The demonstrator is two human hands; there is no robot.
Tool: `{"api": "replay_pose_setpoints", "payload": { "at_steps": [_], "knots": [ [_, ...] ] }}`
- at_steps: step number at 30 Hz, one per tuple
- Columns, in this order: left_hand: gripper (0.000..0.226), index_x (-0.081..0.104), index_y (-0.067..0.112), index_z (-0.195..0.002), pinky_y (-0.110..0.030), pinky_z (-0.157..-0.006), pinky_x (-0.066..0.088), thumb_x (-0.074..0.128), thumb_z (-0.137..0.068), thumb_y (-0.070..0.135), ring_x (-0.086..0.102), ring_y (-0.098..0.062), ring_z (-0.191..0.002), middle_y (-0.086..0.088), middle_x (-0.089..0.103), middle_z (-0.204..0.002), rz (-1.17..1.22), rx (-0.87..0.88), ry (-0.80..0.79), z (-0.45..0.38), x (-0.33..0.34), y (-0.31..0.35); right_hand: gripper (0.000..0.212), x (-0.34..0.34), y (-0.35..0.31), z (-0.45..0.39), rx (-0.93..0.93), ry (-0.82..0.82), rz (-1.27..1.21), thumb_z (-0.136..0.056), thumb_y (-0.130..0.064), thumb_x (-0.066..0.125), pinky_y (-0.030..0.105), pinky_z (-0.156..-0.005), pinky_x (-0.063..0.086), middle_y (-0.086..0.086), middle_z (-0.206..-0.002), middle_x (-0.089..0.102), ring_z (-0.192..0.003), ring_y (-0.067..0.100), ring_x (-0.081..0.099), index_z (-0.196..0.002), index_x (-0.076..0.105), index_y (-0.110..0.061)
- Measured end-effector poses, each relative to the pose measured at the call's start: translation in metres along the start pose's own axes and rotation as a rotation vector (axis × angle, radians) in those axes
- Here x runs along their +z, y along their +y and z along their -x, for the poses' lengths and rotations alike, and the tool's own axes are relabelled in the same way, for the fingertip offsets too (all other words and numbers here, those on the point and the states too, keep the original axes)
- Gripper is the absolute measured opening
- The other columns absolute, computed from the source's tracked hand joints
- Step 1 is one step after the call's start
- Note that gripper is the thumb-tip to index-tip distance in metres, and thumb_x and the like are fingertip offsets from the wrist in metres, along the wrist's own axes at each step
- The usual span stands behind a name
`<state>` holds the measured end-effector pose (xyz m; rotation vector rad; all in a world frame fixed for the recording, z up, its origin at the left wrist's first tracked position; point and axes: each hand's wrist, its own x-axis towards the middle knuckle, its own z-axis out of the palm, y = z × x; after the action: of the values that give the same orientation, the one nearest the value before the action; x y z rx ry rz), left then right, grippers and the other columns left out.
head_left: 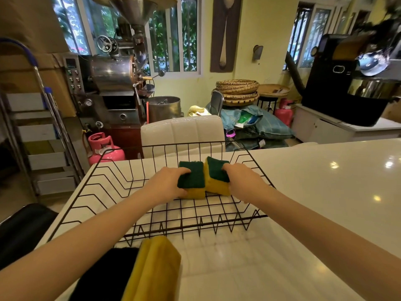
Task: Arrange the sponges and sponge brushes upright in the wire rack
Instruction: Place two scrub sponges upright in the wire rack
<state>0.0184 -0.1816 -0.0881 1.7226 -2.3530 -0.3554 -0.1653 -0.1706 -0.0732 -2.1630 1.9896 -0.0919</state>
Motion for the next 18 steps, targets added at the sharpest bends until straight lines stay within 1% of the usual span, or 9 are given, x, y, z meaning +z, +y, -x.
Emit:
{"api": "replay_pose_setpoints", "payload": {
  "at_steps": [2,6,8,10,11,13,15,17,18],
  "knots": [
    [0.061,0.034,0.022,-0.136,-0.034,-0.098,0.043,0.062,-0.082,0.023,0.051,-0.025,-0.117,-0.01,0.049,-0.136,0.021,-0.008,0.011,0.0,0.001,0.001,0.051,0.0,0.002,0.001,-0.062,0.032,-0.009,-0.084,0.0,0.055,0.036,-0.085,0.049,0.014,-0.126,0.05,-0.111,0.031,0.054,-0.131,0.041,-0.015],
    [0.057,0.039,0.019,-0.133,-0.032,-0.093,0.046,0.062,-0.081,0.022,0.055,-0.024,-0.111,-0.012,0.053,-0.13,0.036,0.003,0.055,0.002,0.0,0.004,0.062,-0.006,-0.003,-0.012,-0.031,-0.104,0.114,-0.079,-0.001,0.063,0.039,-0.097,0.043,0.016,-0.134,0.043,-0.12,0.033,0.048,-0.134,0.039,-0.016],
    [0.054,0.042,0.017,-0.13,-0.031,-0.091,0.046,0.063,-0.081,0.021,0.055,-0.024,-0.109,-0.012,0.054,-0.128,0.016,0.005,0.058,0.003,0.0,0.005,0.058,-0.006,-0.004,-0.006,-0.054,-0.049,0.132,-0.079,0.001,0.062,0.036,-0.092,0.044,0.014,-0.129,0.044,-0.115,0.031,0.05,-0.131,0.041,-0.015],
    [0.05,0.045,0.016,-0.127,-0.03,-0.089,0.046,0.064,-0.08,0.021,0.056,-0.023,-0.108,-0.011,0.055,-0.125,0.0,0.009,0.07,0.003,-0.001,0.007,0.05,-0.005,-0.002,0.003,-0.109,0.048,0.178,-0.08,0.002,0.059,0.031,-0.081,0.044,0.013,-0.123,0.046,-0.104,0.028,0.054,-0.126,0.045,-0.013],
    [0.049,0.047,0.015,-0.125,-0.029,-0.087,0.045,0.064,-0.08,0.021,0.056,-0.022,-0.107,-0.011,0.056,-0.124,0.0,0.009,0.08,0.004,-0.001,0.007,0.046,-0.004,-0.002,0.006,-0.136,0.067,0.222,-0.081,0.002,0.059,0.029,-0.077,0.042,0.013,-0.12,0.047,-0.098,0.026,0.054,-0.123,0.046,-0.011],
    [0.046,0.049,0.014,-0.122,-0.027,-0.084,0.045,0.065,-0.079,0.02,0.056,-0.022,-0.106,-0.011,0.057,-0.122,0.014,0.004,0.095,0.004,-0.002,0.009,0.04,-0.003,-0.002,0.005,-0.204,0.073,0.283,-0.083,-0.001,0.057,0.028,-0.071,0.04,0.012,-0.117,0.048,-0.09,0.024,0.054,-0.121,0.047,-0.01],
    [0.044,0.049,0.012,-0.12,-0.025,-0.081,0.044,0.065,-0.079,0.019,0.056,-0.022,-0.104,-0.011,0.057,-0.121,0.035,-0.005,0.103,0.004,-0.003,0.01,0.036,-0.002,-0.004,0.003,-0.264,0.068,0.281,-0.085,-0.008,0.055,0.027,-0.067,0.04,0.011,-0.114,0.05,-0.083,0.021,0.051,-0.12,0.046,-0.009],
    [0.043,0.049,0.012,-0.12,-0.027,-0.082,0.045,0.064,-0.079,0.017,0.056,-0.023,-0.103,-0.013,0.057,-0.121,0.046,-0.009,0.102,0.005,-0.003,0.011,0.034,-0.001,-0.003,0.0,-0.298,0.074,0.269,-0.086,-0.014,0.053,0.028,-0.066,0.038,0.009,-0.111,0.051,-0.079,0.018,0.045,-0.119,0.045,-0.01],
    [0.043,0.048,0.013,-0.121,-0.028,-0.084,0.046,0.063,-0.08,0.017,0.056,-0.023,-0.104,-0.013,0.056,-0.121,0.047,-0.005,0.096,0.005,-0.003,0.011,0.034,-0.002,-0.002,-0.002,-0.314,0.081,0.274,-0.087,-0.013,0.052,0.027,-0.065,0.037,0.009,-0.11,0.052,-0.078,0.018,0.045,-0.119,0.043,-0.011]
  ]
}}
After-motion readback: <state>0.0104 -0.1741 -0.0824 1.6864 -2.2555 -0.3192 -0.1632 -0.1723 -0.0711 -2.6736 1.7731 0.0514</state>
